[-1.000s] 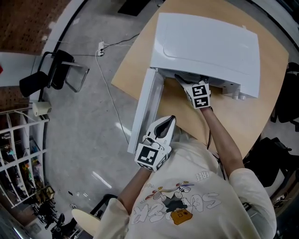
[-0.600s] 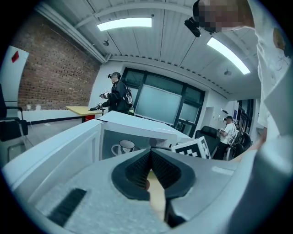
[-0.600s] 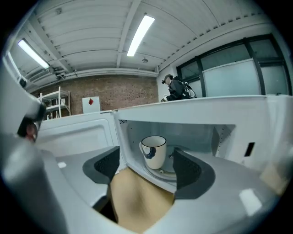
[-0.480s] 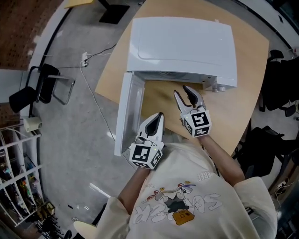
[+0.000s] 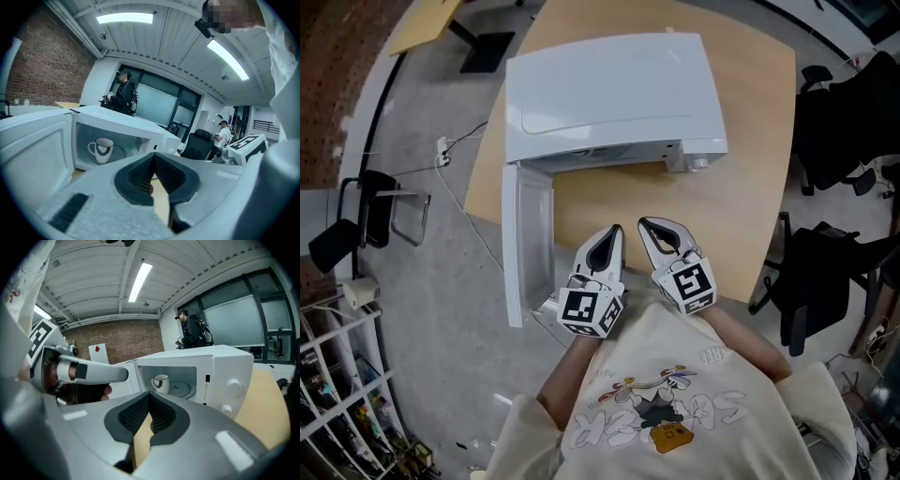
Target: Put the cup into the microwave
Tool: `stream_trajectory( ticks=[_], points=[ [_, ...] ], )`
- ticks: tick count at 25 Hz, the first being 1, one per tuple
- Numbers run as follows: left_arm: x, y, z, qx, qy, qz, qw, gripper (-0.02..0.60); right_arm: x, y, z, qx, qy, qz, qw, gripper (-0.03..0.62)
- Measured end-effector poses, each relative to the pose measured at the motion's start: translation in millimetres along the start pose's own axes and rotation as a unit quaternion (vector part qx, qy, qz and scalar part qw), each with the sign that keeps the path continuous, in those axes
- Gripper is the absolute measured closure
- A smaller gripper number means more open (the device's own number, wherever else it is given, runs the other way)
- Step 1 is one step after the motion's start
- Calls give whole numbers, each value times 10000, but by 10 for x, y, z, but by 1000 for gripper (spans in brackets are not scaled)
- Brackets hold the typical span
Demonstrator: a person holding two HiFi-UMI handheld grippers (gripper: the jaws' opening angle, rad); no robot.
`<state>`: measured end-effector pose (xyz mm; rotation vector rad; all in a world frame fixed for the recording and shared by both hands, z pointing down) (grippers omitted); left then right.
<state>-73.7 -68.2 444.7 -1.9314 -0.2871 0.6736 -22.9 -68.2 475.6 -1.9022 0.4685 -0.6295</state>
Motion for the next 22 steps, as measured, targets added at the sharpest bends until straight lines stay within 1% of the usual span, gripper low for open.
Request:
stream_trajectory(
  ticks=[7,12,22],
  points=[
    [258,-63,-174,-74,-168,-140,9997,577,145,-100,312,-147,5,-151,9998,589],
    [422,-92,-244,-81,-271,-232,9993,577,310,-185,486,-175,-127,-163,9996,589],
    [541,-130,-259,-90,-197,-238,9995,577,358,-189,615,-130,-74,-156,9998,589]
  ],
)
Point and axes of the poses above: the fingertips, and each gripper's own axes: z backward along the fingers, x to its right, y out of its top, the point moved 1 cm from there along z, backward along the fingers, and after that the axes turned 4 degrees about y, right-handed, at the moved point
